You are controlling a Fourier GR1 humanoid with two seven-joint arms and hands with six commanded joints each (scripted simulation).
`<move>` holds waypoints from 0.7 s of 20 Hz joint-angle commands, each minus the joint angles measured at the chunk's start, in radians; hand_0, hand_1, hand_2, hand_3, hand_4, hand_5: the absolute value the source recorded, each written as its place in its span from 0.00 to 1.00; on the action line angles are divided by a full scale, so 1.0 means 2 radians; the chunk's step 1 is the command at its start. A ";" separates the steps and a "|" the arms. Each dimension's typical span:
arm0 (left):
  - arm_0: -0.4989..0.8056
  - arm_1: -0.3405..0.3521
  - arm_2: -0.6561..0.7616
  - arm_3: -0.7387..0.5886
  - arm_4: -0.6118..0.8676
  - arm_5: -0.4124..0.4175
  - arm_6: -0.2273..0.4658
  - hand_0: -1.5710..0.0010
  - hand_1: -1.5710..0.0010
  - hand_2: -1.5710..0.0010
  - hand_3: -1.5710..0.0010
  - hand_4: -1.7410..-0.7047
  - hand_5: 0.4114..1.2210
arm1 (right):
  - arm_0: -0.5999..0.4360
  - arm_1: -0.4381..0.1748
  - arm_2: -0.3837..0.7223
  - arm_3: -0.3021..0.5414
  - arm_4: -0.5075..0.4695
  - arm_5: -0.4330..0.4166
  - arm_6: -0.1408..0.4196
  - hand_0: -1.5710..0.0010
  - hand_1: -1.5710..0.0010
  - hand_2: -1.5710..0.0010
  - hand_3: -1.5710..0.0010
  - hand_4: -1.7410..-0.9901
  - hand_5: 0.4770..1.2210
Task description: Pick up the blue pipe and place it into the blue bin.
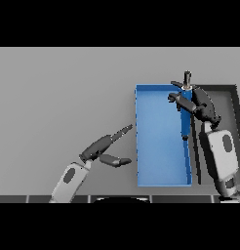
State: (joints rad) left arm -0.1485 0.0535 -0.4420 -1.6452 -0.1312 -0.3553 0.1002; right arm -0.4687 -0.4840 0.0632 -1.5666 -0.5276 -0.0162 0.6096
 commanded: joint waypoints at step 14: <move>-0.001 0.007 0.004 -0.004 0.005 -0.005 0.007 1.00 1.00 1.00 1.00 0.83 0.02 | -0.076 -0.183 0.337 0.089 -0.134 -0.103 0.000 0.80 0.82 0.82 0.89 0.75 0.82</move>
State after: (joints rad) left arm -0.1487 0.0671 -0.4336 -1.6528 -0.1205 -0.3656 0.1133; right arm -0.6214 -0.8502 0.7384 -1.3901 -0.7963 -0.2196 0.6099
